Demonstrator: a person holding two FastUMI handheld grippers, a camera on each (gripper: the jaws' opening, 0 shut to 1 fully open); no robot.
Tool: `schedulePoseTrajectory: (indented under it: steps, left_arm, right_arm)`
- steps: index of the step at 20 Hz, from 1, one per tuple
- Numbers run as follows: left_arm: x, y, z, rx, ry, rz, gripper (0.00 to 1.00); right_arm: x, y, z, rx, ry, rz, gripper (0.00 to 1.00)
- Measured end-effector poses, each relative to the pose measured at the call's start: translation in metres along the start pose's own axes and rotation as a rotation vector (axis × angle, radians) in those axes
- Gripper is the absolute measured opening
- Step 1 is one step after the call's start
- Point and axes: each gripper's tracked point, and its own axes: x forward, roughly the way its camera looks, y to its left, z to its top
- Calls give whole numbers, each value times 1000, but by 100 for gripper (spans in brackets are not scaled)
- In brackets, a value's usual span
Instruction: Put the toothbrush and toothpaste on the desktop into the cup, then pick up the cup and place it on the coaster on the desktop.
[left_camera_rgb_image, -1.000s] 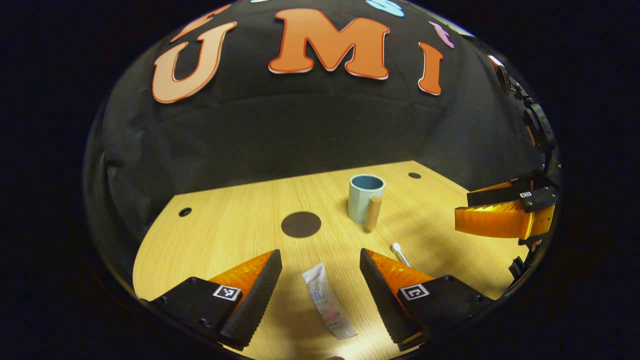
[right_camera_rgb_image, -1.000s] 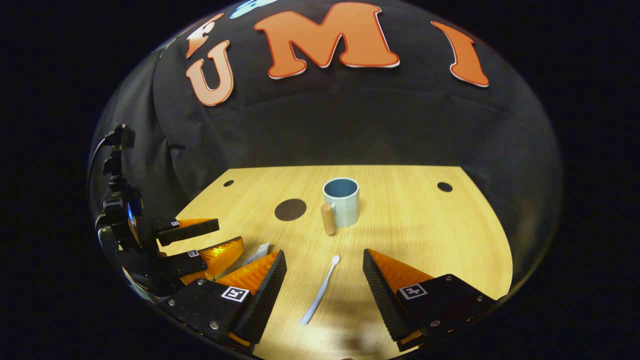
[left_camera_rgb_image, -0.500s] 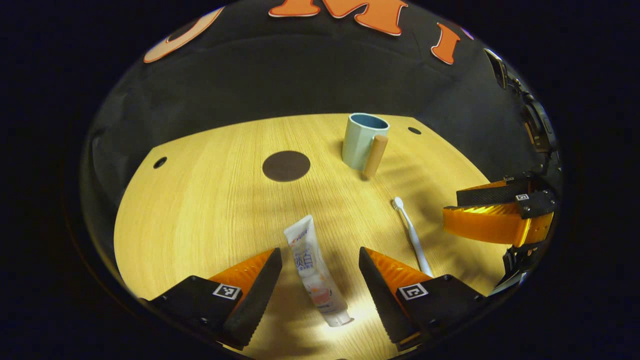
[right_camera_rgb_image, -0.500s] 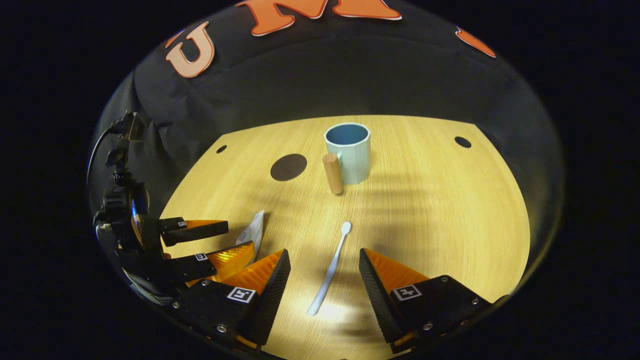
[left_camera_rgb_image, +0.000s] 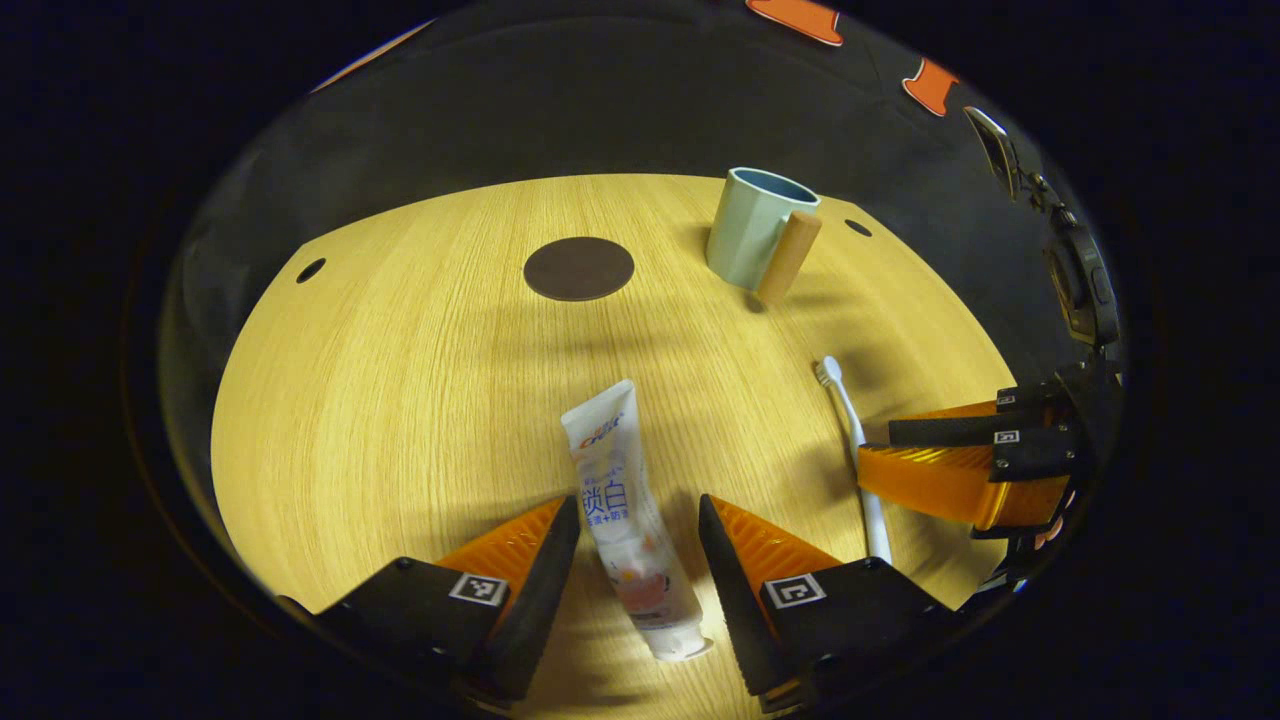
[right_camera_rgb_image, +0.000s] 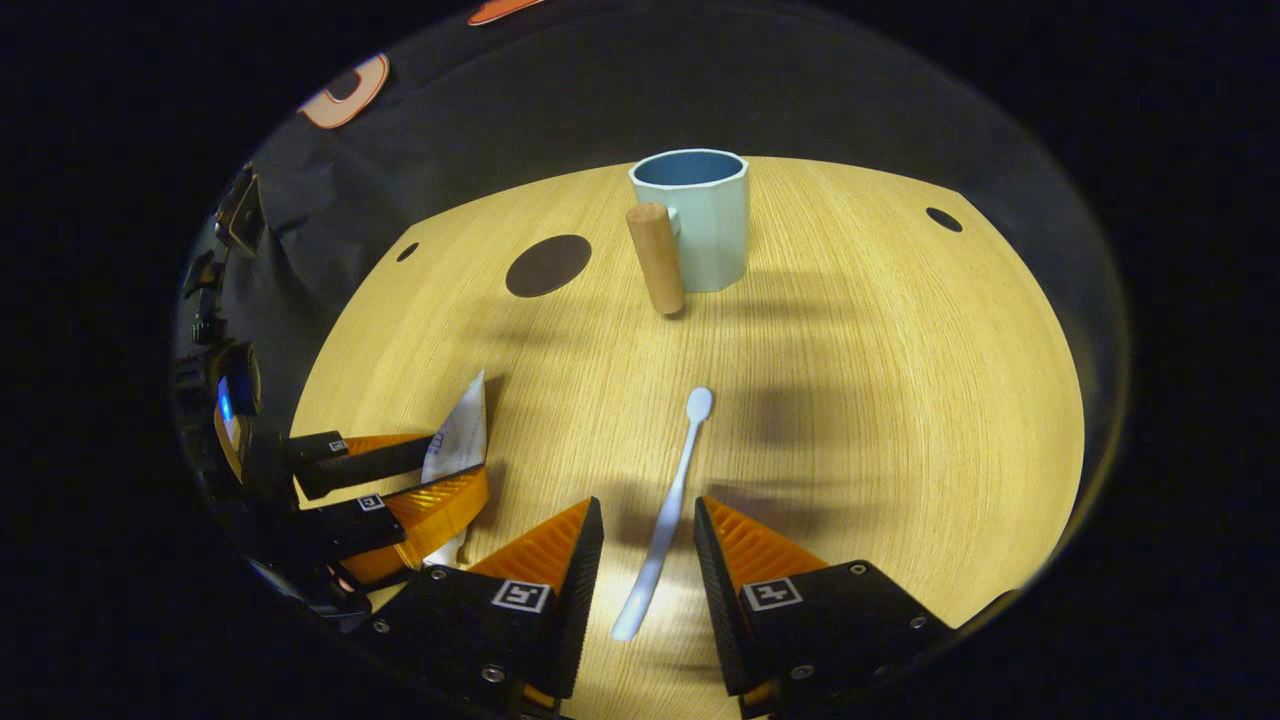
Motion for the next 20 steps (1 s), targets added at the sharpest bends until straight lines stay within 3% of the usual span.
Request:
schedulePoseTrajectory:
  steps: [1, 2, 3, 4, 5, 6, 8, 13, 14, 16, 20]
  left_arm:
    - [4, 3, 5, 4, -19, 7, 71]
    - [2, 2, 6, 8, -14, 13, 63]
    - [0, 1, 5, 14, -8, 19, 55]
    - [1, 2, 5, 17, -8, 25, 54]
    - [4, 3, 4, 12, -11, 23, 52]
    - [5, 1, 9, 13, -16, 23, 49]
    - [7, 4, 10, 10, -22, 36, 30]
    - [3, -2, 6, -10, -14, 12, 24]
    - [-2, -4, 5, -23, -19, 4, 24]
    - [-4, -5, 6, -37, -21, -14, 17]
    - [2, -4, 4, -70, -25, -28, 17]
  right_arm:
    - [2, 0, 0, 12, 1, -8, 54]
    - [4, -3, -1, 16, 9, -17, 45]
    - [7, -3, -2, 21, 16, -18, 47]
    - [8, -2, -4, 21, 24, -18, 43]
    - [10, -1, -5, 22, 32, -19, 46]
    - [11, 0, -6, 17, 41, -22, 37]
    - [16, -2, -6, 13, 42, -25, 33]
    - [15, -9, 0, 41, 58, -27, 27]
    - [14, -12, 5, 54, 59, -30, 15]
    - [16, -16, 8, 47, 40, -51, 8]
    - [16, -12, 10, 13, 16, -45, 7]
